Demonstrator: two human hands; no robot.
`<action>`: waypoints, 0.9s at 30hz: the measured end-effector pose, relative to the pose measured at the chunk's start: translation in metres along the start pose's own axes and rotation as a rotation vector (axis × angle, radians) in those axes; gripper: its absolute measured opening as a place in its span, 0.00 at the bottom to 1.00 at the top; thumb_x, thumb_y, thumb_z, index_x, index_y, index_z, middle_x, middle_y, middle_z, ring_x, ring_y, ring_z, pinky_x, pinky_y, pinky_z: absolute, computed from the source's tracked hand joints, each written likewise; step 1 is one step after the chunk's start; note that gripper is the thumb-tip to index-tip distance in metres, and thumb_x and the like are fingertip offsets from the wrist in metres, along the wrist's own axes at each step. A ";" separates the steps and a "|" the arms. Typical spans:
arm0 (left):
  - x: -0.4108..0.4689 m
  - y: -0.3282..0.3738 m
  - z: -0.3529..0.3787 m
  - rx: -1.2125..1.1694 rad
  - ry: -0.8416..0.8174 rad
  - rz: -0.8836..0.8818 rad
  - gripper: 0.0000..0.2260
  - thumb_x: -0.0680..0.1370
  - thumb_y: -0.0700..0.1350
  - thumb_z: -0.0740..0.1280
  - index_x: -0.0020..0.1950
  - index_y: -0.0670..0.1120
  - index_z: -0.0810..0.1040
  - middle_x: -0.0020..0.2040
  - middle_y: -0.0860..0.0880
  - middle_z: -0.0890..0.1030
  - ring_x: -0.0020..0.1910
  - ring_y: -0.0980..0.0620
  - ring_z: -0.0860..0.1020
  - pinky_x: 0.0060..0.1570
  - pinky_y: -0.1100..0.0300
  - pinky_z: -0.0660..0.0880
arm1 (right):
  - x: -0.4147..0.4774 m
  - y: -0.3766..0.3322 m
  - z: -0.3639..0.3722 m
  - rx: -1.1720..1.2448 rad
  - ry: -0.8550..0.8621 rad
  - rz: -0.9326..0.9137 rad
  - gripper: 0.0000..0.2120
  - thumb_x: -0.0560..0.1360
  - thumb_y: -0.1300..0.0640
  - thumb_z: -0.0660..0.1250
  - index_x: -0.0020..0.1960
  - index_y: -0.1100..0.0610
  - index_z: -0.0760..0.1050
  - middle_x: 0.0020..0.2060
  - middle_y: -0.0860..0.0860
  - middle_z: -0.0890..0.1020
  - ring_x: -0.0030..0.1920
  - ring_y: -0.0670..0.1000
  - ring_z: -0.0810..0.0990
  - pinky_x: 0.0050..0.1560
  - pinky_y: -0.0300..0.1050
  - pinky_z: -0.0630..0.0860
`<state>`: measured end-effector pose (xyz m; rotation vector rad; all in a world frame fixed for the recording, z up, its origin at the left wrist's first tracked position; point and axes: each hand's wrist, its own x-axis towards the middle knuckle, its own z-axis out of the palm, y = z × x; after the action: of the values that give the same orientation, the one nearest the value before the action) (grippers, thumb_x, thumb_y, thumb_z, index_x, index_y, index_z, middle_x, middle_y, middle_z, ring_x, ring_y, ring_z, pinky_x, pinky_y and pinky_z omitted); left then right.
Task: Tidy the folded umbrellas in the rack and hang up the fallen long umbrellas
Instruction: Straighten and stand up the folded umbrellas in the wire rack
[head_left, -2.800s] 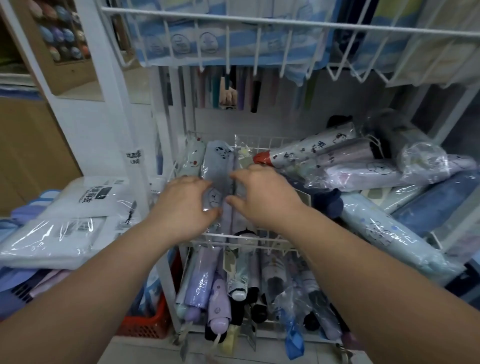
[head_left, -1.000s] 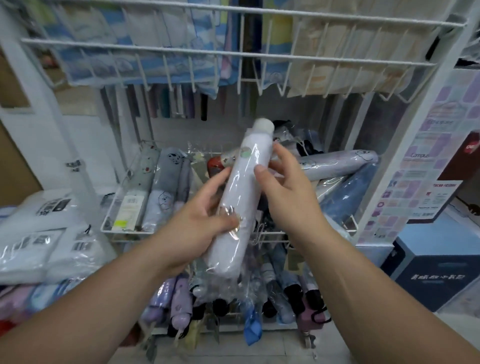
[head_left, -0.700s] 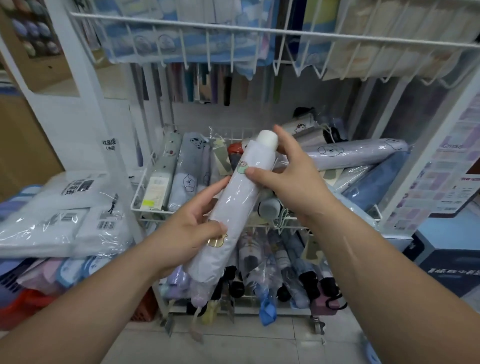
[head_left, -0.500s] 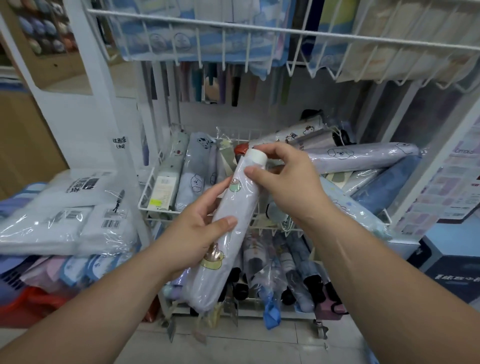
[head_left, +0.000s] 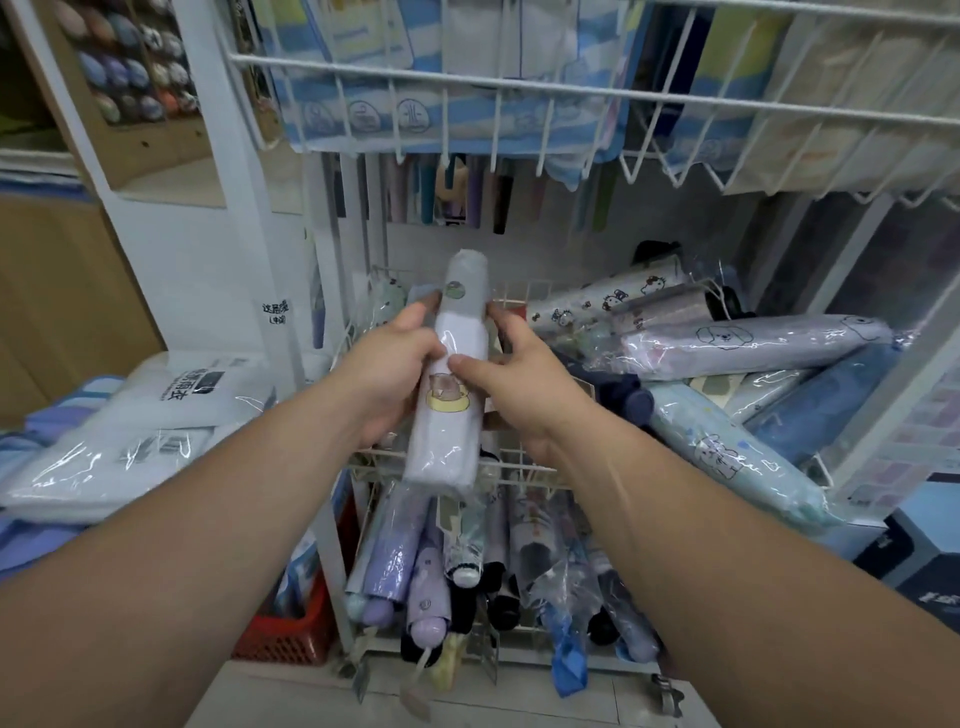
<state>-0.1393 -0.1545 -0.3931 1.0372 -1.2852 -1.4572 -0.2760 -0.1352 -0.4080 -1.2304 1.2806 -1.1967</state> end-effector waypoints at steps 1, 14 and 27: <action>0.006 0.000 0.000 0.060 -0.025 -0.005 0.25 0.78 0.31 0.57 0.70 0.53 0.72 0.52 0.49 0.86 0.43 0.51 0.85 0.40 0.58 0.81 | 0.004 -0.001 -0.001 0.017 0.017 0.009 0.35 0.75 0.62 0.73 0.77 0.47 0.62 0.57 0.56 0.84 0.49 0.53 0.86 0.36 0.43 0.82; 0.039 -0.043 -0.039 1.429 -0.077 0.174 0.37 0.71 0.73 0.61 0.77 0.60 0.64 0.77 0.49 0.68 0.74 0.42 0.65 0.72 0.41 0.62 | 0.065 0.025 0.005 -0.643 0.280 -0.104 0.29 0.75 0.56 0.72 0.74 0.52 0.68 0.63 0.58 0.80 0.61 0.59 0.80 0.61 0.47 0.76; 0.041 -0.041 -0.034 1.479 -0.102 0.148 0.37 0.75 0.63 0.68 0.80 0.61 0.54 0.83 0.52 0.51 0.81 0.43 0.49 0.76 0.34 0.46 | 0.055 0.032 0.013 -0.683 0.148 -0.050 0.19 0.78 0.56 0.64 0.69 0.55 0.75 0.59 0.57 0.82 0.60 0.60 0.79 0.51 0.42 0.72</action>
<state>-0.1197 -0.1999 -0.4388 1.6616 -2.5002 -0.2184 -0.2664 -0.1901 -0.4413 -1.6802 1.8678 -0.9169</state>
